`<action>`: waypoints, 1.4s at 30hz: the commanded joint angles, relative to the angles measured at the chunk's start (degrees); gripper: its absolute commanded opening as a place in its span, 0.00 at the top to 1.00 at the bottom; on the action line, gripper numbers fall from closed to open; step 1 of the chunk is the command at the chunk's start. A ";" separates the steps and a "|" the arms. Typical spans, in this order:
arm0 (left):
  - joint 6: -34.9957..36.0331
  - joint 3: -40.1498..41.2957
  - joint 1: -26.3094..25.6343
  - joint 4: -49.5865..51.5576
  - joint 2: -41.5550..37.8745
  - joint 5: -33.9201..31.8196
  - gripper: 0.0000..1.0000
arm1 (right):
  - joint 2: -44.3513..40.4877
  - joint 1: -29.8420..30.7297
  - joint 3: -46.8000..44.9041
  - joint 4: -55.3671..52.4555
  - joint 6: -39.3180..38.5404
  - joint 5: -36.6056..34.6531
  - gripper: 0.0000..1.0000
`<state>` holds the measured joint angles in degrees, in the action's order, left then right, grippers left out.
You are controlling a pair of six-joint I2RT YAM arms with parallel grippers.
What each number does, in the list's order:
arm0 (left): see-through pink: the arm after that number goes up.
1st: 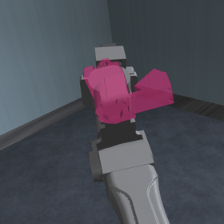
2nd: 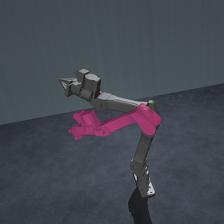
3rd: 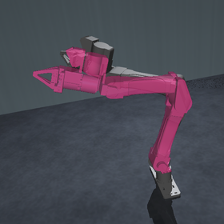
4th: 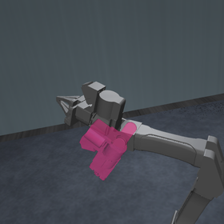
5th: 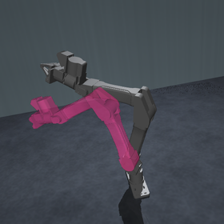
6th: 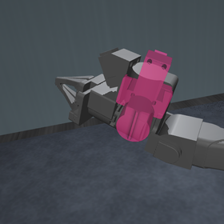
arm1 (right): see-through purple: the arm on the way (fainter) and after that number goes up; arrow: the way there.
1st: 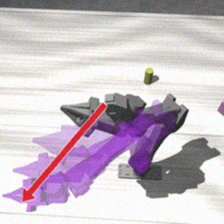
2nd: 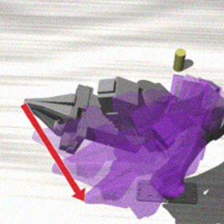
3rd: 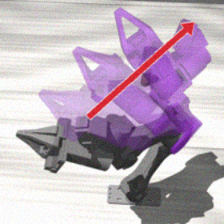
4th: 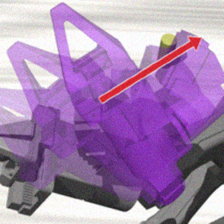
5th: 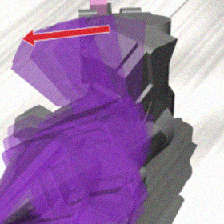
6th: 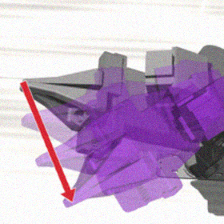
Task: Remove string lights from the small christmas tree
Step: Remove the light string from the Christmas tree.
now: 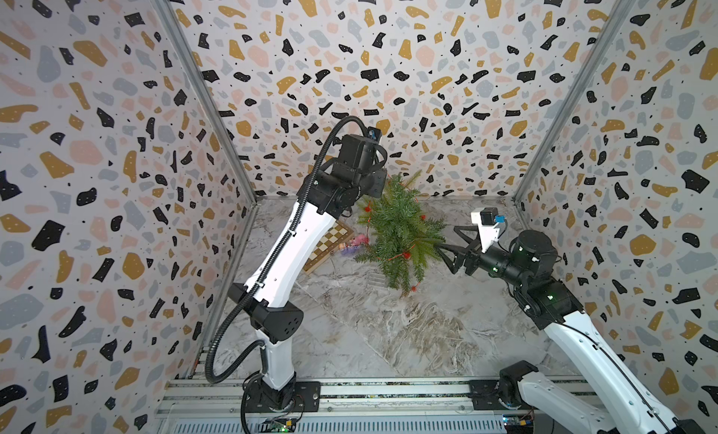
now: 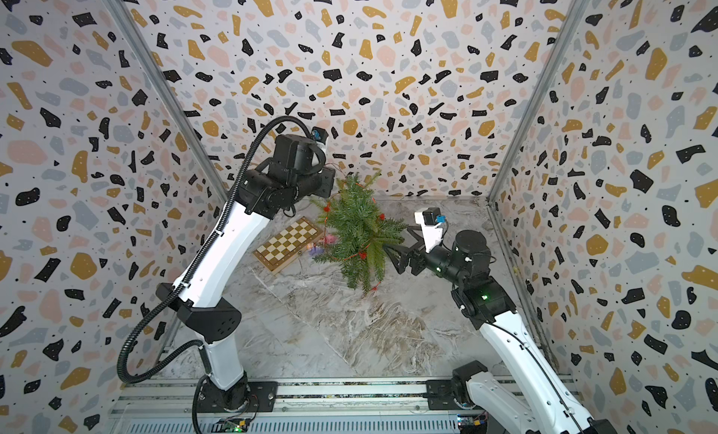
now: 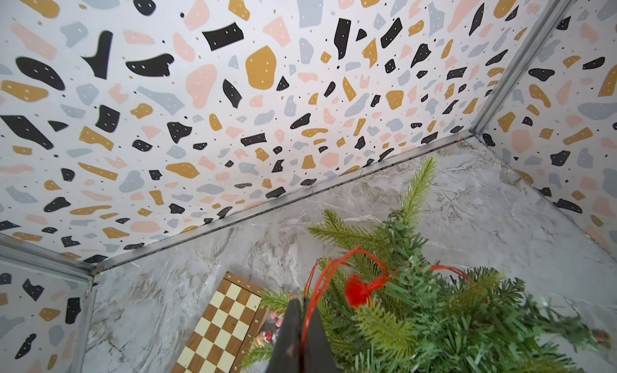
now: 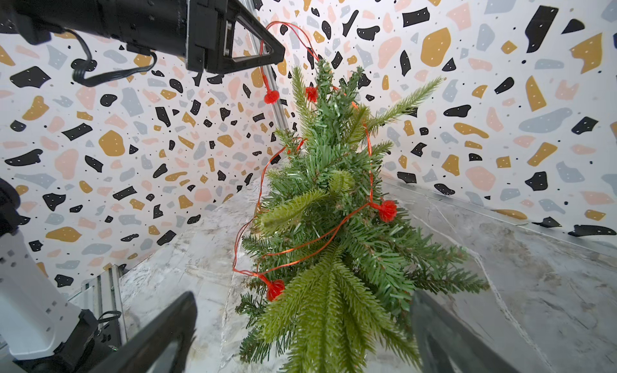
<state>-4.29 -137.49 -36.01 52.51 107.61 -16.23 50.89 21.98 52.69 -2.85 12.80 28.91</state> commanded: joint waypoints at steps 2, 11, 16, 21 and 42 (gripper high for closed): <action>4.42 1.05 0.41 -6.89 -0.25 -0.33 1.00 | 0.31 0.26 2.64 2.63 1.00 0.16 0.00; 11.03 -5.50 0.67 -16.16 6.99 0.49 1.00 | 4.47 0.23 6.25 3.19 0.39 -0.82 0.00; 12.83 -11.75 0.77 -18.59 11.50 3.33 1.00 | 7.29 0.26 8.26 6.16 0.35 -1.37 0.00; 13.04 -11.41 0.77 -21.56 11.61 4.81 1.00 | 12.55 -0.39 13.63 5.93 -2.60 -0.96 0.00; 9.50 -12.05 0.29 -25.53 10.42 14.46 1.00 | 38.39 -6.60 40.24 4.76 -9.68 10.19 0.03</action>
<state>6.37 -147.92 -35.68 29.98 119.92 -3.44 88.12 15.59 89.38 1.65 3.40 37.15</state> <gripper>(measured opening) 0.047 0.980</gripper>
